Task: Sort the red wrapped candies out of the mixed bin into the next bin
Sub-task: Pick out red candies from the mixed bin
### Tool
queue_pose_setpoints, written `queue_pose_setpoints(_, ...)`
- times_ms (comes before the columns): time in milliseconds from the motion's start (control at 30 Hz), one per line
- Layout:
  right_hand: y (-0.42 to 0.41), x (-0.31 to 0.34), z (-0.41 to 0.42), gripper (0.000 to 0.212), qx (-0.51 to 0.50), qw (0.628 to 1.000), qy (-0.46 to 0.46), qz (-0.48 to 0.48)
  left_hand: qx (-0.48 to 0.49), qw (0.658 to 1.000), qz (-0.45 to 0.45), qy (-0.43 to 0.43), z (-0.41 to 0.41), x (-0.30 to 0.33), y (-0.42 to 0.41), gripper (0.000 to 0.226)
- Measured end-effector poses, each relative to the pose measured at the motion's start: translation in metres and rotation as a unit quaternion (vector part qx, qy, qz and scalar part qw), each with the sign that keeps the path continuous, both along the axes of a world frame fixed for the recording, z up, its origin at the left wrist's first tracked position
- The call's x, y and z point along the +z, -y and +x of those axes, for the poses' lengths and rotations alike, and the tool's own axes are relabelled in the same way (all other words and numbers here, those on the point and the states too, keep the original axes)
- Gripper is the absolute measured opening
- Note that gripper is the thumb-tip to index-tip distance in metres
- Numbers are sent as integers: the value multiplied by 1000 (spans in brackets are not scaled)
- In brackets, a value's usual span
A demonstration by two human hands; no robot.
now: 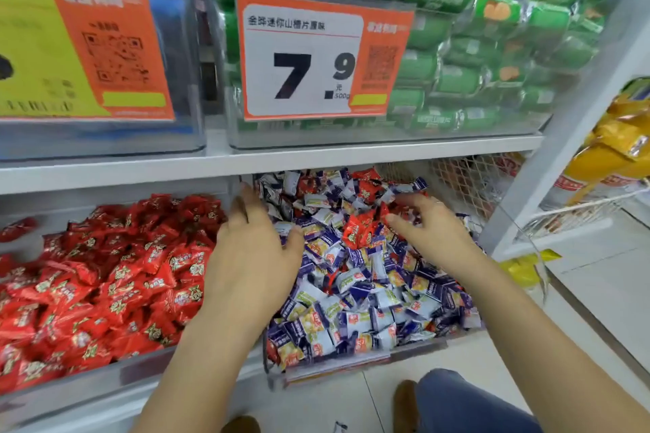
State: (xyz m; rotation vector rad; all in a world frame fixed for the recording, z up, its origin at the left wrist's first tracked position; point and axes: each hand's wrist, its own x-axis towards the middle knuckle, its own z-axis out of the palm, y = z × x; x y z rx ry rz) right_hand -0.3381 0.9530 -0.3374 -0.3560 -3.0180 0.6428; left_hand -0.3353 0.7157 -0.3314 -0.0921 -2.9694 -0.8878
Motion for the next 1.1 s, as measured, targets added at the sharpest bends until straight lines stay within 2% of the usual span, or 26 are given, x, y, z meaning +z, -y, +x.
queue_pose_setpoints(100, 10, 2, -22, 62, -19, 995, 95, 24, 3, 1000, -5, -4, 0, 0, 0, 79)
queue_pose_setpoints(167, 24, 2, -30, 71, -32, 990, 134, -32, 5, 1000, -4, -2, 0, 1, 0, 78)
queue_pose_setpoints(267, 42, 2, -25, 88, -20, 977, 144, -153, 6, 1000, -8, 8, 2, 4, -1, 77)
queue_pose_setpoints(367, 50, 2, -3, 72, 25, 964, 104, -245, 5, 1000, -15, 8, 2, 5, -1, 76)
queue_pose_setpoints(433, 46, 0, 13, 63, 72, 962, 70, -254, 3, 998, -29, -54, 1, 6, 0, 67)
queue_pose_setpoints(500, 38, 0, 28, 58, 109, 954, 51, -275, 8, 992, -1, -125, 3, 12, -3, 45)
queue_pose_setpoints(567, 27, 2, 42, 55, 116, 949, 52, -290, -21, 986, 38, -161, 8, 21, -8, 17)
queue_pose_setpoints(600, 20, 2, 48, 53, 109, 948, 51, -296, -52, 983, 48, -167, 11, 22, -12, 14)
queue_pose_setpoints(667, 8, -1, 56, 50, 92, 945, 32, -313, -130, 978, 50, -155, 17, 21, -23, 31)
queue_pose_setpoints(733, 0, -6, 58, 48, 79, 942, -1, -327, -187, 974, 35, -121, 21, 16, -34, 39)
queue_pose_setpoints(800, -5, -10, 57, 45, 78, 950, -12, -303, -207, 975, 2, -83, 23, 9, -44, 46)
queue_pose_setpoints(867, -8, -9, 58, 48, 104, 960, 2, -259, -212, 972, -73, -65, 23, 2, -51, 54)
queue_pose_setpoints(967, -15, -6, 62, 72, 154, 964, 57, -207, -220, 955, -181, -80, 18, -6, -57, 52)
queue_pose_setpoints(1033, -18, -9, 65, 76, 171, 970, 68, -156, -227, 955, -177, -69, 13, -10, -58, 46)
queue_pose_setpoints(1100, -17, -14, 66, 67, 168, 978, 39, -114, -224, 966, -119, -43, 10, -7, -57, 39)
